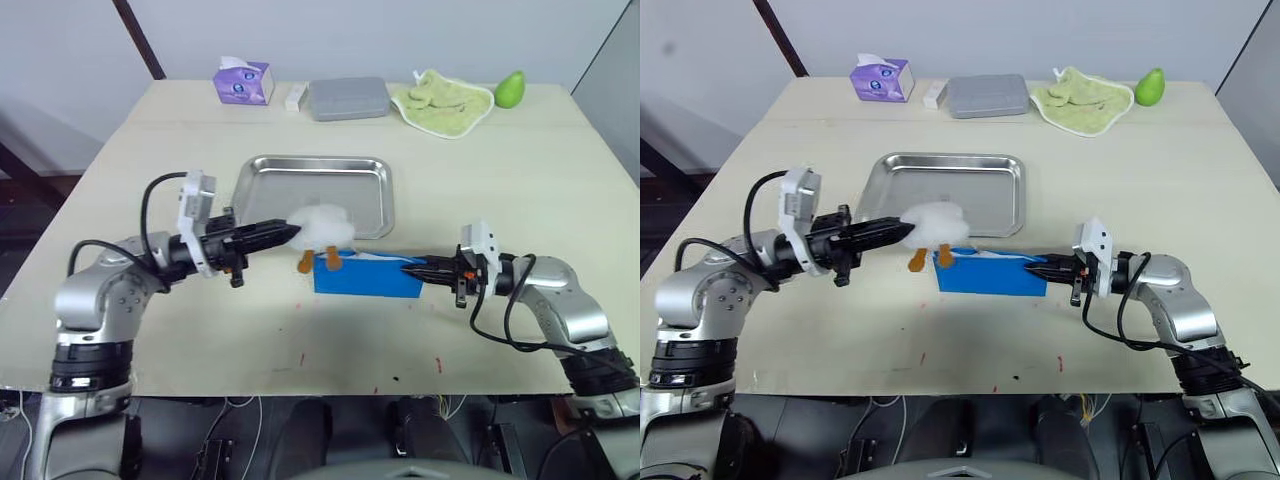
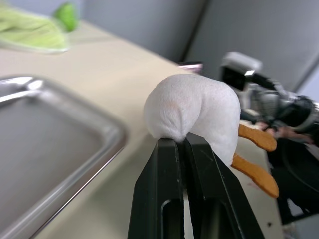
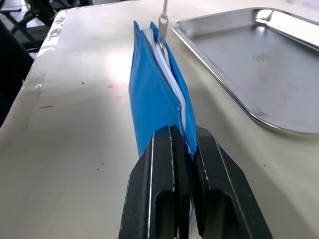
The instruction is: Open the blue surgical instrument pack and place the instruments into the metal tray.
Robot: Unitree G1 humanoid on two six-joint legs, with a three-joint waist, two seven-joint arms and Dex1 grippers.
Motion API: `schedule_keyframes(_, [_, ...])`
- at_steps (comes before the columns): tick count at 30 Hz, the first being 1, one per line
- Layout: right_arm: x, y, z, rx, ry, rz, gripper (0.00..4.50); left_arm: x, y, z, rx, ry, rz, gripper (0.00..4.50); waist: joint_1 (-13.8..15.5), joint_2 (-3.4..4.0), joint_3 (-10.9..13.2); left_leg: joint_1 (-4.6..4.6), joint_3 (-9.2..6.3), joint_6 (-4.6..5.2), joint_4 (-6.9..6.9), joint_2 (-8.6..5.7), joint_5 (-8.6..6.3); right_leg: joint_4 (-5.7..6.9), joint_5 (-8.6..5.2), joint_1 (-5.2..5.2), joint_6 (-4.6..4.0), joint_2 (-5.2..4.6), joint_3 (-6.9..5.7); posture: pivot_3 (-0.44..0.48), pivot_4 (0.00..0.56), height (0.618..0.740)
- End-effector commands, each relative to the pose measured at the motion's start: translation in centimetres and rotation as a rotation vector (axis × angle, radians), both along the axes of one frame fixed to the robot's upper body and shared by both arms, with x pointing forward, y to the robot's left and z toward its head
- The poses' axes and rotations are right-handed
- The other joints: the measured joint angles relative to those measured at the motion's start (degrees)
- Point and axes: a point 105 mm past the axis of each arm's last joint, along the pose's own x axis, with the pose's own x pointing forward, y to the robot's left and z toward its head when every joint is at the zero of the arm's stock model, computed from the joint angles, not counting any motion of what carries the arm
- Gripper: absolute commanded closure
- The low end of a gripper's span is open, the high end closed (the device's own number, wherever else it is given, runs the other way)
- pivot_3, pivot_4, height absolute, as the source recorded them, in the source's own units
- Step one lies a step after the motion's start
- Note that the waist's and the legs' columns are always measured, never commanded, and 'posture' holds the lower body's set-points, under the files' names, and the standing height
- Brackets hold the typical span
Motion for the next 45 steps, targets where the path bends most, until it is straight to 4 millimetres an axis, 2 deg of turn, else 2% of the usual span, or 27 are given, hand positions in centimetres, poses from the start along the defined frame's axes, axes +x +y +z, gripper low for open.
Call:
schedule_keyframes(1, [0.0,-0.9,0.3,-0.004,-0.012,-0.020,4.50,-0.1,1.8,1.1,-0.043,-0.019,0.083,4.44,0.13,0.00,0.00,0.00,0.00,0.00,0.00,0.01,0.00,0.00,0.00,0.00,0.00,0.00,0.00,0.000,0.150,0.740])
schedule_keyframes(8, [0.2,-1.1,1.2,0.057,-0.005,-0.032,4.50,-0.5,3.8,-0.7,-0.018,0.042,0.166,4.44,0.08,0.00,0.00,0.00,0.00,0.00,0.00,0.01,0.00,0.00,0.00,0.00,0.00,-0.06,-0.01,0.000,0.150,0.740])
schedule_keyframes(15, [0.3,-1.5,4.2,0.267,0.063,-0.046,4.50,-0.7,4.8,-2.9,0.018,0.097,0.201,4.44,0.12,0.00,0.01,0.00,0.00,0.00,-0.01,0.01,0.00,-0.01,0.00,0.00,0.00,-0.06,-0.02,0.000,0.150,0.740])
schedule_keyframes(24, [-0.8,-1.6,7.1,0.434,0.178,0.026,4.50,-1.2,6.5,-5.1,0.123,0.144,0.218,4.44,-0.02,0.01,0.01,0.00,0.01,0.00,-0.04,0.01,0.00,-0.01,0.00,-0.01,-0.01,-0.04,-0.01,0.000,0.150,0.740])
schedule_keyframes(27, [-1.0,-1.6,7.5,0.463,0.204,0.042,4.50,-1.7,7.1,-6.2,0.189,0.159,0.206,4.44,0.01,0.01,0.02,0.00,0.02,0.00,-0.05,0.01,0.00,-0.02,0.00,-0.02,-0.01,-0.05,-0.01,0.000,0.150,0.740])
schedule_keyframes(32, [-0.7,-1.8,8.0,0.501,0.214,0.030,4.50,-1.6,7.8,-6.7,0.257,0.134,0.227,4.44,0.09,0.01,0.02,0.00,0.04,0.00,-0.06,0.02,0.00,-0.02,0.00,-0.02,-0.01,-0.05,-0.01,0.000,0.150,0.740])
schedule_keyframes(37, [-0.8,-1.5,7.2,0.428,0.220,0.032,4.50,-0.7,8.2,-6.0,0.286,0.071,0.257,4.44,0.14,0.01,0.02,-0.02,0.06,0.00,-0.07,0.02,0.00,-0.03,0.00,-0.02,0.00,-0.05,-0.02,0.000,0.150,0.740])
schedule_keyframes(41, [-0.7,-0.9,4.4,0.212,0.159,0.013,4.50,-0.5,7.7,-5.5,0.359,0.020,0.201,4.44,0.03,0.00,0.02,-0.02,0.11,0.00,-0.06,0.00,0.00,-0.03,0.00,-0.02,0.00,-0.05,-0.02,0.000,0.150,0.740])
schedule_keyframes(45, [-0.2,-0.6,2.6,0.097,0.106,-0.001,4.50,-0.5,7.3,-6.2,0.392,0.092,0.166,4.44,-0.02,0.01,0.03,-0.02,0.16,0.00,-0.08,0.00,0.00,-0.02,0.00,-0.05,0.00,0.00,-0.02,0.000,0.150,0.740])
